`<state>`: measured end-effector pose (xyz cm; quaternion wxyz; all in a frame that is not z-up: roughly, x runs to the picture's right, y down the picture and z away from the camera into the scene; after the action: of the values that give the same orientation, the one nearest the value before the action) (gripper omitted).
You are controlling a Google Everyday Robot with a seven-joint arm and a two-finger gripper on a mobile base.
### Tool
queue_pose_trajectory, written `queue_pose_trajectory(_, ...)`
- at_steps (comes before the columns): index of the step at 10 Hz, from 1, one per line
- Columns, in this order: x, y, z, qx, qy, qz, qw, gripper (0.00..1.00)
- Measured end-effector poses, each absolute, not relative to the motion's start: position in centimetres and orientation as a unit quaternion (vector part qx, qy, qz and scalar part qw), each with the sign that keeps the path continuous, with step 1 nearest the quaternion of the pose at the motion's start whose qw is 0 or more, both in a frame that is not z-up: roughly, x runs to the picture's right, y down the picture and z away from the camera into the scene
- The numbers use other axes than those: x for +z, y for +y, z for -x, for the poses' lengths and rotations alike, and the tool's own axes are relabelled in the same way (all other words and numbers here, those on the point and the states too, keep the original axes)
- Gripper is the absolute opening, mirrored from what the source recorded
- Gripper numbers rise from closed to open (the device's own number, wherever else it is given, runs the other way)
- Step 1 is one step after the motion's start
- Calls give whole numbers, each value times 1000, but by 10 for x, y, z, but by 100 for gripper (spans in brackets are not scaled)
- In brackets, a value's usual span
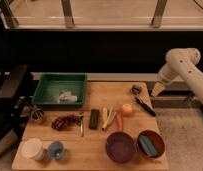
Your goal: Place brush in purple bowl
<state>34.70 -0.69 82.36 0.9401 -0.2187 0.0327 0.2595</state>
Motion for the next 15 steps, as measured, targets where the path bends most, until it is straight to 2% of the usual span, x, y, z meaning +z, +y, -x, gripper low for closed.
queue_pose_trajectory(6,865,31,-348,286,37,265,920,72)
queue_pose_trajectory(10,887,62,-339,315,3,310,897,72)
queue_pose_trajectory(15,905,85,-311,344,-41,325,880,72)
